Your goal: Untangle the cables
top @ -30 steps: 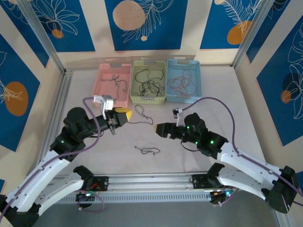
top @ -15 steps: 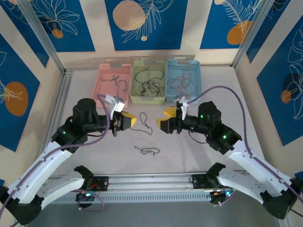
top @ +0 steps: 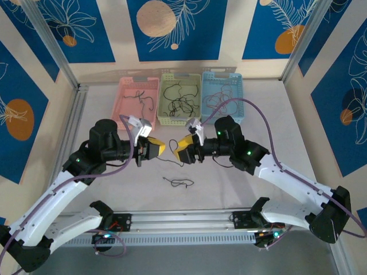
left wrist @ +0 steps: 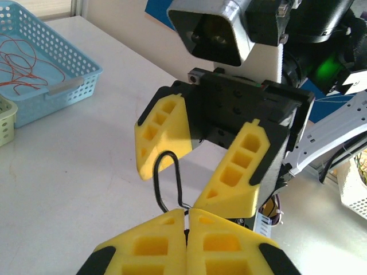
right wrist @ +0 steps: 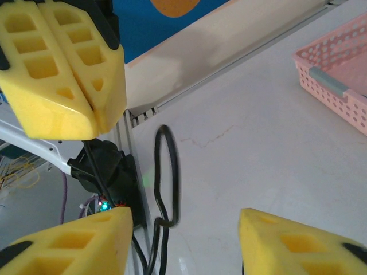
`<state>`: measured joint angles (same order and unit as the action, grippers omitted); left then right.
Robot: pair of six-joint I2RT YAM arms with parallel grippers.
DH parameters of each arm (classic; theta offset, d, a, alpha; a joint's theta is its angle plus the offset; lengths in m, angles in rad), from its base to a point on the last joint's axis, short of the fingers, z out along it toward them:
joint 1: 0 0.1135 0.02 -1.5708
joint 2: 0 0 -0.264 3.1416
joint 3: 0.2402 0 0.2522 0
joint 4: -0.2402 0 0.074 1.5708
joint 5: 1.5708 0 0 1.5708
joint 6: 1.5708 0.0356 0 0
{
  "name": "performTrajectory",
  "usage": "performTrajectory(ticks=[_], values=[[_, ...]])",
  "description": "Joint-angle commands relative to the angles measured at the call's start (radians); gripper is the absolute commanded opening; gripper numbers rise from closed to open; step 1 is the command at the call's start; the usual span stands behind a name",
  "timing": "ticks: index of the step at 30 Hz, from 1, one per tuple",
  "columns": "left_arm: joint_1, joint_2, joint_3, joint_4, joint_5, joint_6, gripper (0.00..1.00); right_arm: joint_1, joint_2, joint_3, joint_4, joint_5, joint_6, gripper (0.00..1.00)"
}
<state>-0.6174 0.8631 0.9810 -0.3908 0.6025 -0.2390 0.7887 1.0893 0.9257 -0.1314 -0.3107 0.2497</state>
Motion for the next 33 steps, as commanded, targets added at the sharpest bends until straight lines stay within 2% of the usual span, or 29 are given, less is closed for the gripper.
performTrajectory(ticks=[1, 5, 11, 15, 16, 18, 20, 22, 25, 27, 31, 32, 33], values=[[0.005, -0.016, 0.027, -0.004, 0.03, 0.012, 0.0, 0.004, 0.001, 0.026, 0.044, -0.03, -0.001, 0.49], [0.004, -0.018, 0.022, 0.001, 0.038, 0.007, 0.0, 0.004, 0.016, 0.03, 0.061, -0.063, 0.01, 0.38], [0.004, -0.027, 0.02, -0.01, 0.022, 0.012, 0.0, -0.001, 0.001, 0.024, 0.052, -0.054, -0.01, 0.01], [0.005, -0.037, 0.045, -0.078, -0.023, 0.044, 0.0, -0.034, -0.023, 0.044, -0.061, 0.022, -0.11, 0.0], [0.006, -0.041, 0.056, -0.107, -0.039, 0.056, 0.0, -0.051, -0.028, 0.052, -0.106, 0.068, -0.144, 0.0], [0.006, -0.055, 0.073, -0.176, -0.072, 0.084, 0.0, -0.093, -0.044, 0.066, -0.2, 0.234, -0.198, 0.0], [0.006, -0.073, 0.077, -0.225, -0.096, 0.1, 0.0, -0.16, -0.073, 0.057, -0.238, 0.324, -0.192, 0.0], [0.007, -0.092, 0.069, -0.247, -0.104, 0.101, 0.0, -0.247, -0.125, 0.021, -0.21, 0.307, -0.14, 0.0], [0.008, -0.111, 0.043, -0.229, -0.098, 0.082, 0.0, -0.326, -0.19, -0.061, -0.092, 0.121, -0.059, 0.0], [0.007, -0.105, 0.032, -0.205, -0.1, 0.068, 0.0, -0.311, -0.188, -0.073, -0.051, 0.055, -0.033, 0.0], [0.008, -0.069, 0.028, -0.131, -0.112, 0.033, 0.0, -0.265, -0.134, -0.031, -0.038, 0.088, -0.032, 0.0], [0.008, -0.052, 0.028, -0.107, -0.112, 0.023, 0.04, -0.262, -0.113, -0.011, -0.036, 0.102, -0.026, 0.0], [0.007, -0.036, 0.033, -0.089, -0.114, 0.015, 0.27, -0.263, -0.091, 0.013, -0.039, 0.128, -0.018, 0.0]])
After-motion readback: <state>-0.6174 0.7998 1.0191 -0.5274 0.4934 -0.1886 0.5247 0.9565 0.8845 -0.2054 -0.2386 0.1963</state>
